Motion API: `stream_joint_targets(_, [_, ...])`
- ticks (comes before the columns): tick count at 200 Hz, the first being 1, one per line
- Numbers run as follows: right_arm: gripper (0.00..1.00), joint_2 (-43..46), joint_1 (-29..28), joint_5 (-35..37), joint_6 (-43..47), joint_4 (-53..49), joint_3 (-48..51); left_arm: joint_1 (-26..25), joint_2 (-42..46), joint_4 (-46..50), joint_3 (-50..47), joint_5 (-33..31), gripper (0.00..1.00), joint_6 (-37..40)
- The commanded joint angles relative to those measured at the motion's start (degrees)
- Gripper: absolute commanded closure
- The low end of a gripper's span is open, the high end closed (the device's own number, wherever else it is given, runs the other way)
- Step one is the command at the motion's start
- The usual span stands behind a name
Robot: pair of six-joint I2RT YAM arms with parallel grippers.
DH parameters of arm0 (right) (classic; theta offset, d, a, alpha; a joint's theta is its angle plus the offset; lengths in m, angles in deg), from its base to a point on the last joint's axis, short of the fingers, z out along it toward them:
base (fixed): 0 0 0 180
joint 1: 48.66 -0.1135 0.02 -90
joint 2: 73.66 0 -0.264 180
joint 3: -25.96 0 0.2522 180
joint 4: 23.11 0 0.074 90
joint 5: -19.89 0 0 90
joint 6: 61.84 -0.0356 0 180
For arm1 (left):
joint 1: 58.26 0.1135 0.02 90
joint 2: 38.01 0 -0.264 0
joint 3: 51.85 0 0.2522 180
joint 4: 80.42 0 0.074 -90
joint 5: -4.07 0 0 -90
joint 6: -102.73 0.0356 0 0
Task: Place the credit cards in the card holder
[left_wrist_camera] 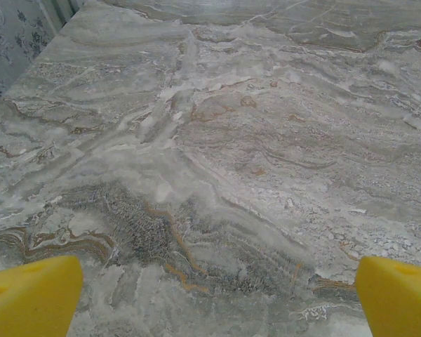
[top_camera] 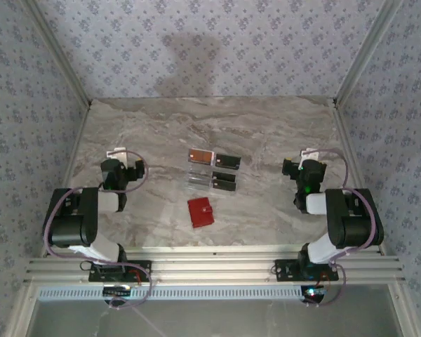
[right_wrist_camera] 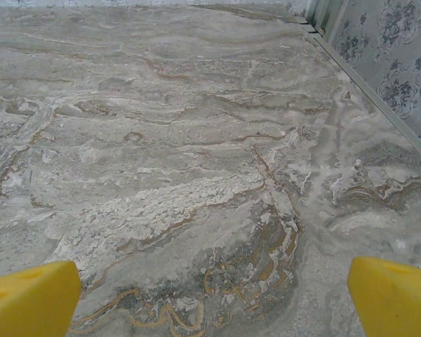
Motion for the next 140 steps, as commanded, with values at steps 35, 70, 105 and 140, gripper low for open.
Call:
stream_joint_targets(35, [0.0,0.0,0.1,-0.3,0.5,1.3,-0.2,0.2,0.4,-0.3,1.0,1.2,0.0,-0.9])
stream_joint_targets(70, [0.0,0.0,0.1,-0.3,0.5,1.3,-0.2,0.5,0.4,-0.3,1.0,1.8,0.0,-1.0])
stream_joint_targets(105, [0.0,0.0,0.1,-0.4,0.4,1.3,-0.2,0.4,0.4,-0.3,1.0,1.8,0.0,-1.1])
stream_joint_targets(140, [0.0,0.0,0.4,-1.0,0.2,0.9,-0.4,0.6,0.4,-0.1,1.1,1.9,0.0,-1.1])
